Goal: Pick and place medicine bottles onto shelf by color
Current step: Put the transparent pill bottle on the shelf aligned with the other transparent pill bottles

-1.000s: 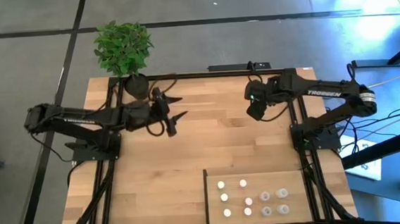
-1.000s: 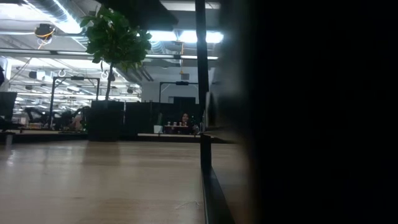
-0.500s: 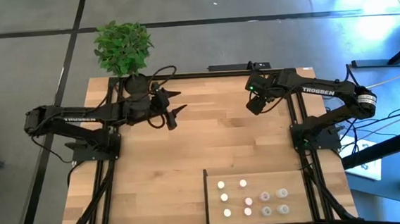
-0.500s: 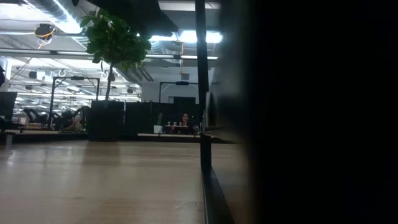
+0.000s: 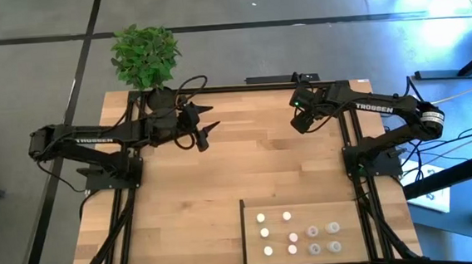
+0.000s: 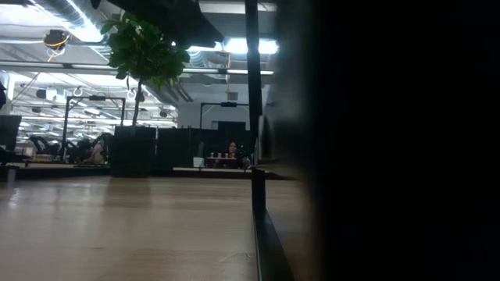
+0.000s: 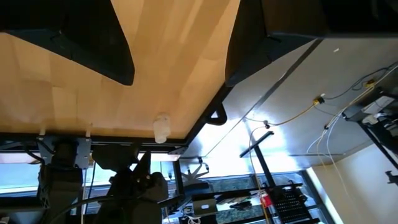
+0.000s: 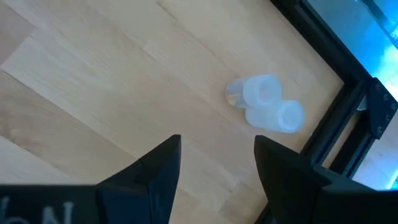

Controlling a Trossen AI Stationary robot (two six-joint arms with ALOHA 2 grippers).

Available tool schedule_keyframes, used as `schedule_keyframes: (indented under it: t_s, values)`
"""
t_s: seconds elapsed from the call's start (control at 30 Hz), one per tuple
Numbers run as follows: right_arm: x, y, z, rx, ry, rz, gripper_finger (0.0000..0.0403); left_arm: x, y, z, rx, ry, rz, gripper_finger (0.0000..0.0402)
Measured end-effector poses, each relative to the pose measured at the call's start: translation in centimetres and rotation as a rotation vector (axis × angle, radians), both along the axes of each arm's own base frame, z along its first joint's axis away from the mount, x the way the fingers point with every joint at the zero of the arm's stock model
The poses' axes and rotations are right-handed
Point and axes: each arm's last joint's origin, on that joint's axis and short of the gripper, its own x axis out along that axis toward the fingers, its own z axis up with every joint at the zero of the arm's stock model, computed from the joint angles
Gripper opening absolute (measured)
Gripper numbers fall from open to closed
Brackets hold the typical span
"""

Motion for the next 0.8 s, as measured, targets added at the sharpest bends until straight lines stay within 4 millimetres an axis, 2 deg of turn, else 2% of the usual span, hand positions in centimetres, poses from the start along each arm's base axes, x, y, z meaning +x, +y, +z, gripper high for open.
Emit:
schedule_keyframes:
  t_s: [0.27, 0.8]
  values:
    - [0.1, -0.1, 0.0, -0.007, 0.006, 0.045, 0.0205, 0.0, 0.0, 0.0, 0.000, 0.000, 0.000, 0.0247]
    - [1.0, -0.4, 0.3, -0.021, -0.132, -0.009, 0.0205, 0.0, 0.0, 0.0, 0.000, 0.000, 0.000, 0.0247]
